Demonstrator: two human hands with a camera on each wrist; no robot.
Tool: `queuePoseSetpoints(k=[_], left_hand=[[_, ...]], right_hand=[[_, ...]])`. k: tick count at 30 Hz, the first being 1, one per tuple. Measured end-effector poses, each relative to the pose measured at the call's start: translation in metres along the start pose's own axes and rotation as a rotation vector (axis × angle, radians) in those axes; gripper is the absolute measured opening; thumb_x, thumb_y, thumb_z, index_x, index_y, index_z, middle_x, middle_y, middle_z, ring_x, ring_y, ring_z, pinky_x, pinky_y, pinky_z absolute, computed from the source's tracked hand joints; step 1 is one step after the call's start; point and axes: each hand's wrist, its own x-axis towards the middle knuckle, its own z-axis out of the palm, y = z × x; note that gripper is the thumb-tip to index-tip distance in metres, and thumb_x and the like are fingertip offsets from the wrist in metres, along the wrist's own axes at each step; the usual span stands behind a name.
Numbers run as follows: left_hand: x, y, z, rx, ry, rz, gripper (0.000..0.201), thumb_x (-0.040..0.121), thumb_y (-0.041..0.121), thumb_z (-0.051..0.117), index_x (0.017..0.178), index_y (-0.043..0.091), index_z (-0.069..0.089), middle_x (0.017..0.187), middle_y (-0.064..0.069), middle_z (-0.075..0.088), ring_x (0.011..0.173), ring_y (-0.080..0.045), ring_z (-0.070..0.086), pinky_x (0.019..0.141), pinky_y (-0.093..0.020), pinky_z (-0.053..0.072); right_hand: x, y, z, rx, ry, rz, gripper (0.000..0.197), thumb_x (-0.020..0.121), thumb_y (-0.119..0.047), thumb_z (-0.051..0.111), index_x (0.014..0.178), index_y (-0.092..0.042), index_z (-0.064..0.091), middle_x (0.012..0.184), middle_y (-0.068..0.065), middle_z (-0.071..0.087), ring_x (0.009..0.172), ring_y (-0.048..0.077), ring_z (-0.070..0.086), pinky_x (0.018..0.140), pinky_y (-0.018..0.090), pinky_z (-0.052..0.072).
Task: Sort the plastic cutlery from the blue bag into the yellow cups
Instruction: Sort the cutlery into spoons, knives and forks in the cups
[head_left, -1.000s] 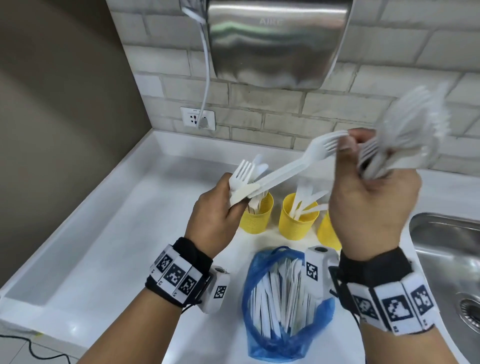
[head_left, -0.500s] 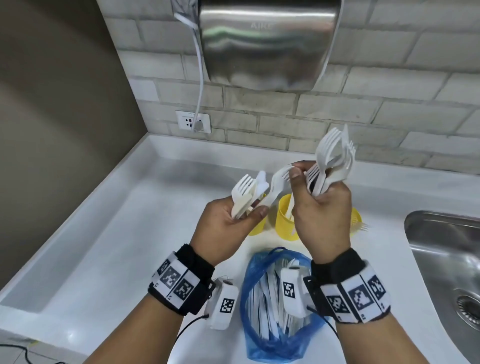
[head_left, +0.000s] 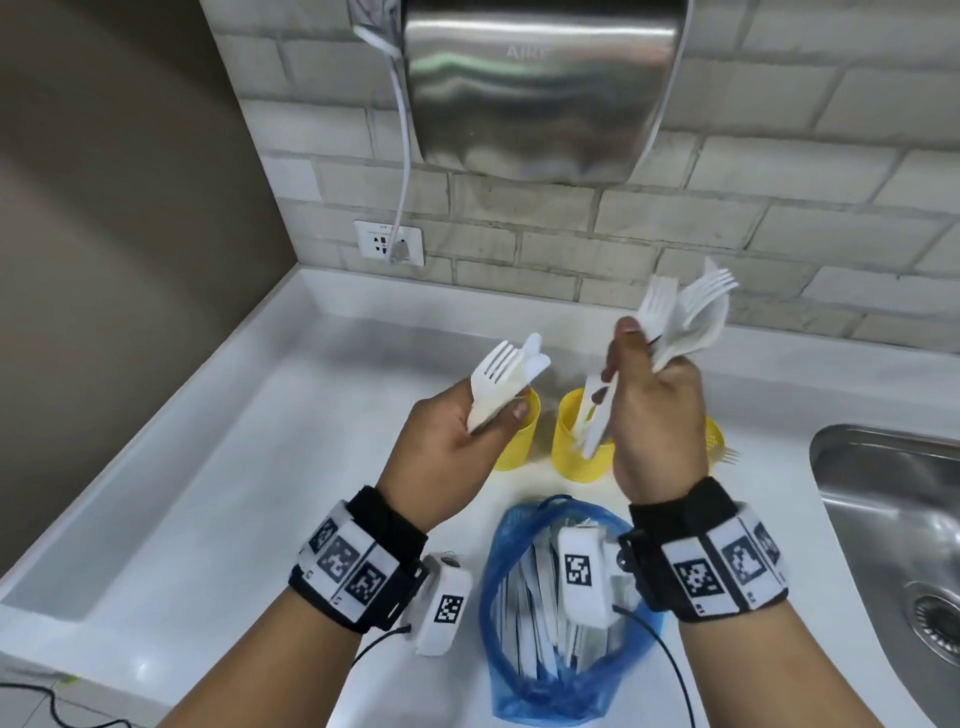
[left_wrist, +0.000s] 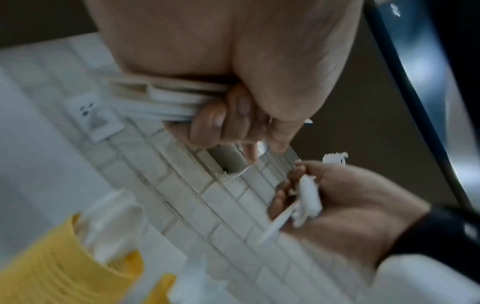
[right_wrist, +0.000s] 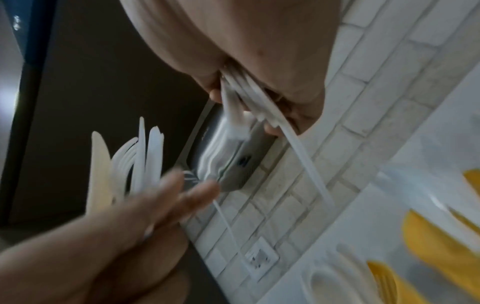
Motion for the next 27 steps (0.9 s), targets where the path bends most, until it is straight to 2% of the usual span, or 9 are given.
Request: queuePoseSetpoints(k=[2, 4, 7, 10, 13, 18, 22, 25, 27], left_hand=[[0.003, -0.008, -0.003, 0.33, 0.063, 0.108, 0.021, 0.096, 0.034, 0.062, 0.117, 0.033, 0.06, 0.083, 0.007, 0.072, 0.074, -0.02, 0.064, 0.064, -0.033, 0.05], [0.006, -0.013, -0.005, 0.537, 0.089, 0.149, 0.031, 0.093, 0.03, 0.062, 0.124, 0.033, 0.055, 0.087, 0.003, 0.073, 0.076, -0.031, 0.064, 0.06, -0.034, 0.047], [0.008, -0.017, -0.006, 0.634, 0.094, 0.221, 0.043, 0.083, 0.02, 0.065, 0.122, 0.031, 0.05, 0.084, 0.001, 0.073, 0.072, -0.035, 0.066, 0.055, -0.032, 0.045], [0.008, -0.015, -0.005, 0.715, 0.09, 0.303, 0.048, 0.07, 0.015, 0.069, 0.112, 0.03, 0.048, 0.074, 0.002, 0.072, 0.059, -0.032, 0.065, 0.051, -0.024, 0.035], [0.008, -0.016, -0.005, 0.784, 0.066, 0.293, 0.044, 0.074, 0.015, 0.07, 0.114, 0.027, 0.057, 0.08, 0.004, 0.074, 0.062, -0.03, 0.067, 0.049, -0.027, 0.043], [0.008, -0.029, -0.013, 0.751, 0.071, 0.251, 0.034, 0.084, 0.018, 0.065, 0.117, 0.027, 0.059, 0.082, 0.002, 0.073, 0.066, -0.034, 0.065, 0.052, -0.029, 0.04], [0.008, -0.045, -0.034, 0.525, 0.282, 0.111, 0.024, 0.096, 0.029, 0.064, 0.118, 0.023, 0.057, 0.081, -0.006, 0.071, 0.072, -0.041, 0.065, 0.057, -0.037, 0.047], [0.008, -0.037, -0.036, 0.299, 0.412, 0.01, 0.029, 0.094, 0.033, 0.066, 0.119, 0.027, 0.054, 0.086, 0.006, 0.067, 0.078, -0.03, 0.067, 0.065, -0.031, 0.046], [0.006, -0.027, -0.028, 0.308, 0.344, 0.11, 0.038, 0.089, 0.032, 0.074, 0.119, 0.034, 0.051, 0.088, 0.016, 0.066, 0.075, -0.02, 0.07, 0.067, -0.029, 0.052]], right_hand=[[0.002, -0.01, -0.005, 0.004, -0.031, -0.089, 0.049, 0.099, -0.043, 0.058, 0.059, -0.016, 0.058, 0.053, 0.003, 0.057, 0.056, 0.023, 0.059, 0.062, 0.043, 0.05], [-0.003, -0.021, -0.009, -0.081, -0.166, -0.209, 0.051, 0.101, -0.038, 0.063, 0.064, -0.003, 0.058, 0.052, 0.009, 0.057, 0.049, 0.024, 0.056, 0.053, 0.036, 0.047], [-0.009, -0.03, -0.012, -0.439, -0.459, -0.309, 0.02, 0.089, -0.038, 0.077, 0.092, -0.018, 0.075, 0.075, -0.013, 0.075, 0.066, 0.003, 0.068, 0.064, 0.024, 0.052], [-0.011, -0.03, -0.014, -0.742, -0.618, -0.354, 0.009, 0.088, -0.034, 0.076, 0.084, -0.026, 0.075, 0.066, -0.022, 0.067, 0.063, -0.001, 0.061, 0.059, 0.019, 0.042], [-0.011, -0.028, -0.016, -0.605, -0.577, -0.253, 0.01, 0.088, -0.028, 0.076, 0.078, -0.024, 0.077, 0.065, -0.009, 0.07, 0.059, 0.006, 0.061, 0.061, 0.024, 0.048], [-0.001, -0.033, -0.029, -0.485, -0.546, -0.195, 0.01, 0.09, -0.02, 0.077, 0.08, -0.019, 0.078, 0.056, -0.015, 0.067, 0.048, 0.0, 0.057, 0.055, 0.013, 0.04], [0.022, -0.022, -0.059, -0.237, -0.265, -0.105, 0.019, 0.092, -0.023, 0.073, 0.074, -0.018, 0.074, 0.049, -0.008, 0.052, 0.042, 0.015, 0.041, 0.05, 0.03, 0.036], [0.025, -0.009, -0.065, -0.122, -0.113, 0.025, 0.022, 0.091, -0.017, 0.073, 0.069, -0.011, 0.072, 0.048, 0.0, 0.044, 0.042, 0.019, 0.032, 0.047, 0.03, 0.03], [0.017, -0.002, -0.056, -0.12, -0.166, 0.104, 0.024, 0.092, -0.012, 0.072, 0.068, -0.015, 0.075, 0.048, 0.0, 0.043, 0.04, 0.018, 0.032, 0.045, 0.026, 0.029]])
